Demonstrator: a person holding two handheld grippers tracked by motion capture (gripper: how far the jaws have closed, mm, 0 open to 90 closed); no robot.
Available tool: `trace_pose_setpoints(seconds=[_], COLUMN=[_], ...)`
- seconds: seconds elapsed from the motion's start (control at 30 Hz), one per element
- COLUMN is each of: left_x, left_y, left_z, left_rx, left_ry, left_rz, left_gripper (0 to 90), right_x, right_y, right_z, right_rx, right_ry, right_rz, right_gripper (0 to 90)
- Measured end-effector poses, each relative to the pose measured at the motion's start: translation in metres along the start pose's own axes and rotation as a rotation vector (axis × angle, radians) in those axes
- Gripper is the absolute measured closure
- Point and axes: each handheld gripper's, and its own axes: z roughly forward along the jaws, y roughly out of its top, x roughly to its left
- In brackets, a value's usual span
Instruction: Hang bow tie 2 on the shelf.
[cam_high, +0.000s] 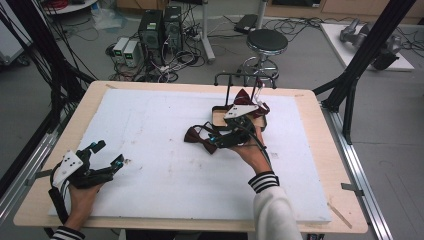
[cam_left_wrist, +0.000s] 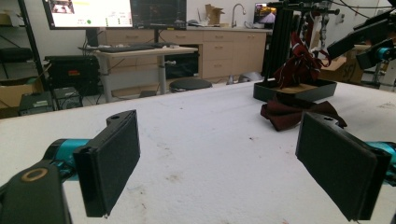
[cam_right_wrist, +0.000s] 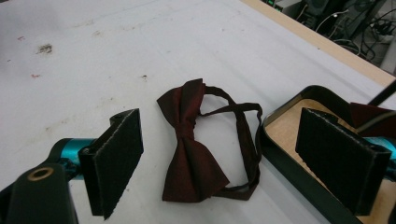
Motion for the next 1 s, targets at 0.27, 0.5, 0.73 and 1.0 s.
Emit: trace_pose_setpoints(seconds=[0.27, 0.5, 0.73, 1.0], left_x=[0.000, 0.000, 0.000, 0.000], left_y=[0.000, 0.000, 0.000, 0.000], left_z=[0.000, 0.000, 0.000, 0.000], left_rx=[-0.001, -0.002, -0.001, -0.003], left_ry=[0.000, 0.000, 0.000, 0.000], left_rz=[0.001, 0.000, -0.002, -0.004], left_gripper=[14.2, 14.1, 14.1, 14.1], right_x=[0.000, 0.000, -0.001, 0.000], right_y=[0.007, 0.010, 0.005, 0.000], right_z=[0.016, 0.034, 0.050, 0.061], right_rx=[0.031, 0.087, 0.155, 0.227], right_ry=[0.025, 0.033, 0.048, 0.058], right_rz=[-0.006, -0.039, -0.058, -0.084], right_gripper=[14.0, 14.4, 16.5, 21.2])
